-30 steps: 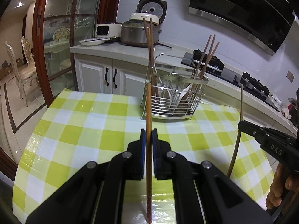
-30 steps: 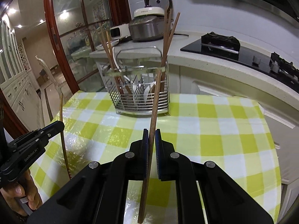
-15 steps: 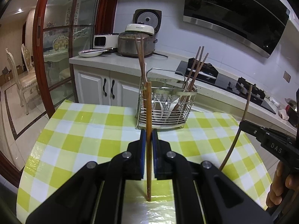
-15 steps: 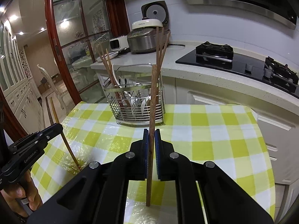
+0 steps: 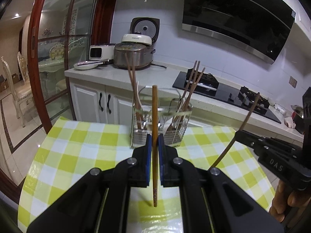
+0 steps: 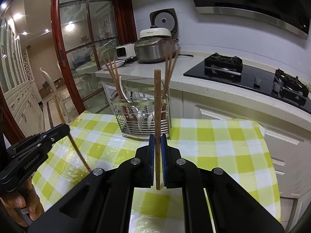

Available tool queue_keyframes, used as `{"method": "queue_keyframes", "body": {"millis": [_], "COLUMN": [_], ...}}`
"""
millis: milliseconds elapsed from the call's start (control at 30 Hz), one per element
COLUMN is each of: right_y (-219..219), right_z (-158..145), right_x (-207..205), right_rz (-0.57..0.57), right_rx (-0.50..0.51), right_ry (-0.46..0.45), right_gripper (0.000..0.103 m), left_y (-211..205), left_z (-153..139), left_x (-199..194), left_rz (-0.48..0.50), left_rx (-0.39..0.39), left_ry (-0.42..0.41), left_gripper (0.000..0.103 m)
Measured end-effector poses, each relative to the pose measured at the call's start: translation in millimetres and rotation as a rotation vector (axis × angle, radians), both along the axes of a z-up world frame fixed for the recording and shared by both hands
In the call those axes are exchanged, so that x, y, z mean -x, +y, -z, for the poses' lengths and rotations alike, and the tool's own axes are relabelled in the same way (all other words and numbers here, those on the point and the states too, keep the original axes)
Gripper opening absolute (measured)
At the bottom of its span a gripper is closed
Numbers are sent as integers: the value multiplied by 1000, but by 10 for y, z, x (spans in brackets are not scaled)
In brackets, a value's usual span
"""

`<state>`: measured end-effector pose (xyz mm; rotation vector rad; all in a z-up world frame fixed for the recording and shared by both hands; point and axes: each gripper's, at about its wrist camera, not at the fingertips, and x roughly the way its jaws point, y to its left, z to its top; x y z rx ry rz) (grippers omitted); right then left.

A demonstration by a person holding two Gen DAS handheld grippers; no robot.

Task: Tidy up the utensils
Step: 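Lift both held chopsticks up toward the wire rack, then lower both chopsticks upright into the wire rack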

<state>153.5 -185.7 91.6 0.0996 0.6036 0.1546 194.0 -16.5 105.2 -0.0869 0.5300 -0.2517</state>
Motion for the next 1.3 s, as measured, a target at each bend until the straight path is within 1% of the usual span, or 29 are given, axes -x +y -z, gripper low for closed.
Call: {"method": "queue_keyframes", "body": {"millis": [167,400,667,767,833,900,1000,1167,1300], "right_y": [42,104,171,182,183,176,165,179,221], "right_z": [-177,-557,-1204,-1416,-1505,-1562,-1568,-1449,-1386], "right_x": [-176,-501,-773,-860,-928,-1000,-1098,-1285,-1355], "right_rz": [-24,-55,-81,-81,-76,-70,-61,-49,-38], "right_rx": [-4,-8,-6,-6,-7,-9,-8,-3,8], "right_ry": [-3,-22,-103,-138,-155,-164,-169,-166,-175], "right_gripper": [9,9,9,9,9,9,9,9,9], "left_y": [-50,-105,-147,-144,-138,-133,-139,-137,-116], "left_z": [-166,-492,-1054,-1178,-1242,-1271,-1255,-1170,-1107], "left_x": [-237,-554,-765,-848,-915,-987,-1090,-1242,-1358], "left_rz": [14,18,11,3,-6,-17,-19,-25,-29], "left_rx": [15,23,14,13,15,15,13,13,16], "left_ry": [-17,-58,-171,-197,-213,-223,-225,-218,-215], "left_gripper": [7,7,7,7,7,7,7,7,7]}}
